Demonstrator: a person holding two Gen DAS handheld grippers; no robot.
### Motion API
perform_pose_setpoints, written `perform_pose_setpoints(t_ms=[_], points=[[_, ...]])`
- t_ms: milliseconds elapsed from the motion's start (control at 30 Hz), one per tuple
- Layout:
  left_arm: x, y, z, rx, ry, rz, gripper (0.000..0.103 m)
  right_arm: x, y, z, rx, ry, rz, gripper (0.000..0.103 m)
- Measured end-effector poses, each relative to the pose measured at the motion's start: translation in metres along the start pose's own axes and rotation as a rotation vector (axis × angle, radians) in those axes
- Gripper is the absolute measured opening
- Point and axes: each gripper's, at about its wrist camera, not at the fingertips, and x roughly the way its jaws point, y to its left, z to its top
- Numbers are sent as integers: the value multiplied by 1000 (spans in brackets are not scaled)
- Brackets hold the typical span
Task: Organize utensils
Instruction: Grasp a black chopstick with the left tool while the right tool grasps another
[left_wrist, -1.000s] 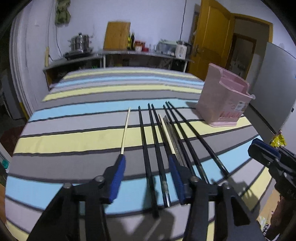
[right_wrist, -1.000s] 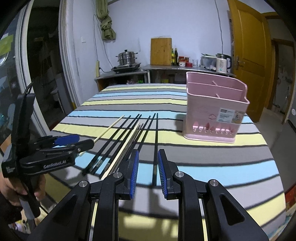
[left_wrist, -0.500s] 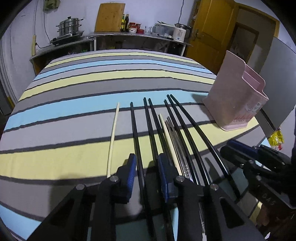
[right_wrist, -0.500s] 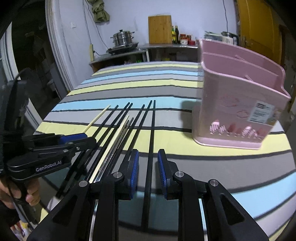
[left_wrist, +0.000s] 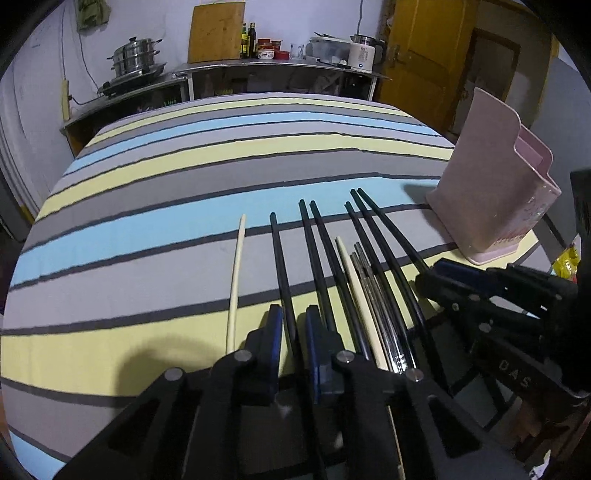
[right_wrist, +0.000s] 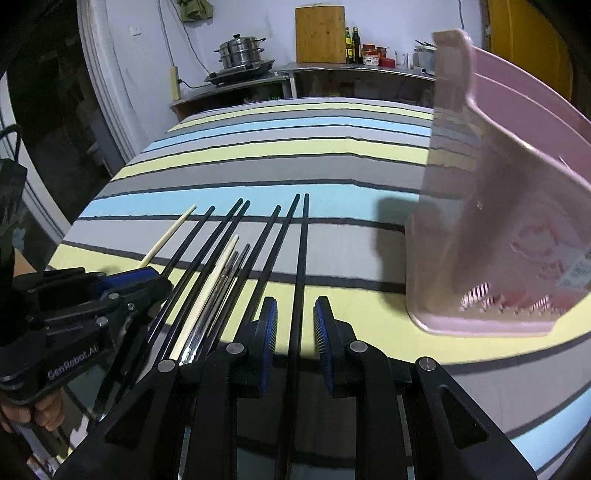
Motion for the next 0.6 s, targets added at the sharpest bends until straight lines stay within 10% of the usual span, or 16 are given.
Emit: perform_pose_setpoints(t_ms=[600], points=[[-19, 5, 8, -39, -47, -20, 6, -10, 4, 14, 12, -10, 11, 6]])
